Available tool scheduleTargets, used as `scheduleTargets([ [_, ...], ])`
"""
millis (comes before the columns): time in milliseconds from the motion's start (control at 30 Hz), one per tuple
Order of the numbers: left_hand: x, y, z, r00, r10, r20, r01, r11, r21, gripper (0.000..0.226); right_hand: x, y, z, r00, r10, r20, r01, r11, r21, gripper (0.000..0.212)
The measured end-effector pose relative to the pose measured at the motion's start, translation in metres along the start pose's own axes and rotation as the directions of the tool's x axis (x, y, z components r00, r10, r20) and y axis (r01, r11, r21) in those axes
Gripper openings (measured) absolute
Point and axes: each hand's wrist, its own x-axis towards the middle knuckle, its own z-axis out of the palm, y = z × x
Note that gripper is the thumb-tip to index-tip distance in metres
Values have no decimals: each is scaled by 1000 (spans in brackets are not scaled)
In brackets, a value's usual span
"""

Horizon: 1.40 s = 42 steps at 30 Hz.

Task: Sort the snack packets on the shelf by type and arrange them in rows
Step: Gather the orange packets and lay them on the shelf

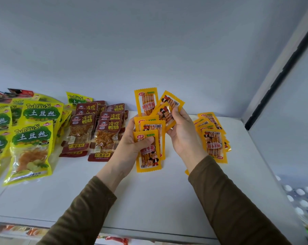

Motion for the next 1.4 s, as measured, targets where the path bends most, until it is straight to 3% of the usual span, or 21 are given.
scheduleTargets([
  [367,16,8,9,990,-32,-137,28,999,-32,63,1,2,17,994,91,-67,-98,988,-118,25],
  [500,16,6,14,979,-164,-124,141,974,-179,71,-3,5,24,980,183,-83,-190,977,-95,28],
  [567,13,3,18,973,-203,-108,170,951,-257,66,-7,9,26,978,203,-48,-208,965,-158,28],
  [633,6,0,20,972,-212,-103,177,944,-279,61,-14,3,21,983,180,39,-157,929,-335,28],
  [700,-1,-1,20,971,-220,-91,187,941,-283,60,-22,-13,6,986,120,116,-37,837,-546,32],
  [767,-7,-2,20,969,-234,-78,202,935,-291,60,-31,-28,-21,989,73,128,32,742,-669,49],
  [867,-15,1,20,962,-260,-86,225,928,-297,59,-53,-48,-63,994,-38,102,102,651,-753,33],
  [933,-17,1,22,959,-269,-83,235,927,-292,52,-69,-57,-86,995,-66,69,93,484,-870,23],
  [1033,-19,0,27,957,-272,-105,232,929,-289,41,-93,-63,-108,999,-50,12,21,199,-980,27],
  [1167,-20,-1,34,958,-260,-124,217,935,-280,52,-120,-49,-117,998,64,-2,8,-151,-989,62],
  [1267,-21,0,36,959,-249,-138,205,941,-269,52,-125,-39,-119,996,87,-15,4,-210,-978,81],
  [1400,-22,2,38,956,-255,-146,210,940,-269,50,-120,-40,-116,992,121,-22,-10,-96,-995,85],
])
